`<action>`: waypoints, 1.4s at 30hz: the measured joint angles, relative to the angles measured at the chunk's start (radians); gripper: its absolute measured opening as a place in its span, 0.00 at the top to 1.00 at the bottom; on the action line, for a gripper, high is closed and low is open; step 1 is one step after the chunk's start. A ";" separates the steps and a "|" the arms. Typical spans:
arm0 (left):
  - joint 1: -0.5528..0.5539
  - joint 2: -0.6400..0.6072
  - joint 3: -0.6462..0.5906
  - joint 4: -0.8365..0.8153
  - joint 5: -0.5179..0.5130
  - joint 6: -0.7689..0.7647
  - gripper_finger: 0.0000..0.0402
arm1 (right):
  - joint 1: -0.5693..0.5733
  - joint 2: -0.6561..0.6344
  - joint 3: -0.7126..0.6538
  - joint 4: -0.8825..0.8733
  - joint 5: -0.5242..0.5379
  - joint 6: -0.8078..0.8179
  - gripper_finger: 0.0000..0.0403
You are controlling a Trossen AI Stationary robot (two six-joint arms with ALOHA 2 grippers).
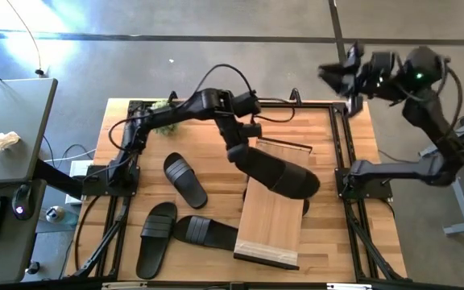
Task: Pick and place slides into the shelf
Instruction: Put the black slide on the shelf
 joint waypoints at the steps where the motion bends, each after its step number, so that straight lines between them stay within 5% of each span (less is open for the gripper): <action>1: -0.002 0.010 -0.001 -0.011 0.001 -0.015 0.85 | -0.047 0.000 -0.005 -0.019 0.003 -0.004 0.82; 8: -0.037 0.089 -0.001 0.052 0.016 -0.156 0.88 | -0.314 -0.084 -0.244 0.050 -0.108 0.055 0.82; 15: -0.033 0.087 -0.001 0.068 -0.043 -0.274 0.85 | -0.457 -0.200 -0.440 0.132 -0.181 0.110 0.82; 25: -0.034 0.086 -0.001 0.128 -0.113 -0.389 0.88 | -0.471 -0.246 -0.556 0.121 -0.269 0.177 0.82; 31: -0.042 0.092 -0.001 0.141 -0.120 -0.433 0.81 | -0.471 -0.242 -0.556 0.108 -0.329 0.206 0.82; 42: -0.078 0.138 0.000 0.167 -0.035 -0.460 0.84 | -0.471 -0.243 -0.556 0.069 -0.360 0.216 0.82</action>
